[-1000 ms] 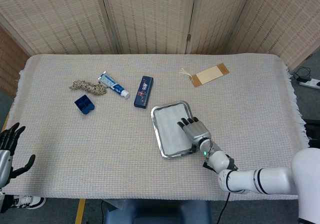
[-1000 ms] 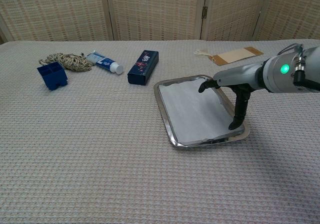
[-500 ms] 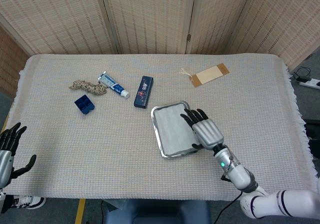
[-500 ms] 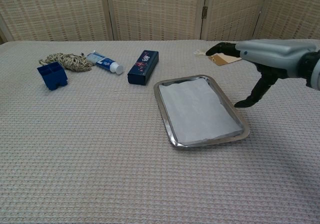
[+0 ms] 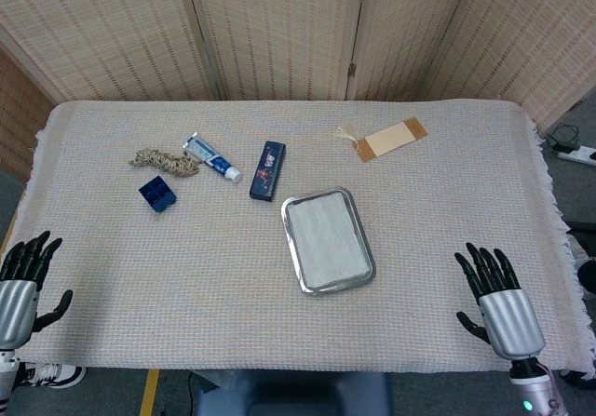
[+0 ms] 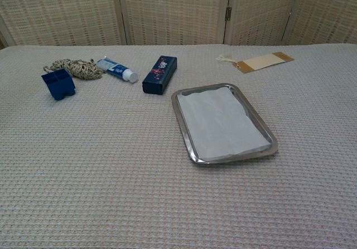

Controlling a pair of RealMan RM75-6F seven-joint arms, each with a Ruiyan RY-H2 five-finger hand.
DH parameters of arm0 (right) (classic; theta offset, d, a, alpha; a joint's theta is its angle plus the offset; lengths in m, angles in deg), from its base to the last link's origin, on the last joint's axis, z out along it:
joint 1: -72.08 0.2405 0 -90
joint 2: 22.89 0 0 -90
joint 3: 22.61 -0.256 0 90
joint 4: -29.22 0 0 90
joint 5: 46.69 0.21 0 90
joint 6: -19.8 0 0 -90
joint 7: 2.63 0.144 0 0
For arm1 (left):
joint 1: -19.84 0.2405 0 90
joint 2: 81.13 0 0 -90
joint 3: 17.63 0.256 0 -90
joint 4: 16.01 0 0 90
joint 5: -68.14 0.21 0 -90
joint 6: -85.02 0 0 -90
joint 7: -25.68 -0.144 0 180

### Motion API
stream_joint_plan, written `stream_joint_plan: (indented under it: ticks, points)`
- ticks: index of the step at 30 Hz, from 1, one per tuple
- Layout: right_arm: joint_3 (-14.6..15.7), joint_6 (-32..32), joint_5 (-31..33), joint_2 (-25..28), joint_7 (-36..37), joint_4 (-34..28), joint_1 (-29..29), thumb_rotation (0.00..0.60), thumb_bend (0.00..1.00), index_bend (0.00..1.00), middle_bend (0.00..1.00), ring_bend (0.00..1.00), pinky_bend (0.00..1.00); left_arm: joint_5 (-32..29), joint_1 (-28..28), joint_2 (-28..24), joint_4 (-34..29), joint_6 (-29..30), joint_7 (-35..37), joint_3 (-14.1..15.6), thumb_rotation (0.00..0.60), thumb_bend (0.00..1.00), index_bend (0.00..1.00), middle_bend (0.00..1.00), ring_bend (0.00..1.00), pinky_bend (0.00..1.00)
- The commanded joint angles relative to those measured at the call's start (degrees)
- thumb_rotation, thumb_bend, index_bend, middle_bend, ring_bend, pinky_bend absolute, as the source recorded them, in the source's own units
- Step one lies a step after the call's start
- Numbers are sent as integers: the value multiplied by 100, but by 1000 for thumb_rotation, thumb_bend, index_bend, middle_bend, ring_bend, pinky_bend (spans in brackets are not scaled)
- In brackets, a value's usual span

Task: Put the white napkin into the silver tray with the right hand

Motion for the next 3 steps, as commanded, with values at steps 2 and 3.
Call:
stream_joint_plan:
  ticks: [2,3]
  points:
    - [-108,183,46,224,66,-242,-153,600,226,0,0,0,0,142,13,93,-22,86,-259,59,600,430,0,0,0,0]
    - [-148,225,57,247,86,-259,-164,600,226,0,0,0,0,147,19,94,-25,104,-275,57,600,430,0,0,0,0]
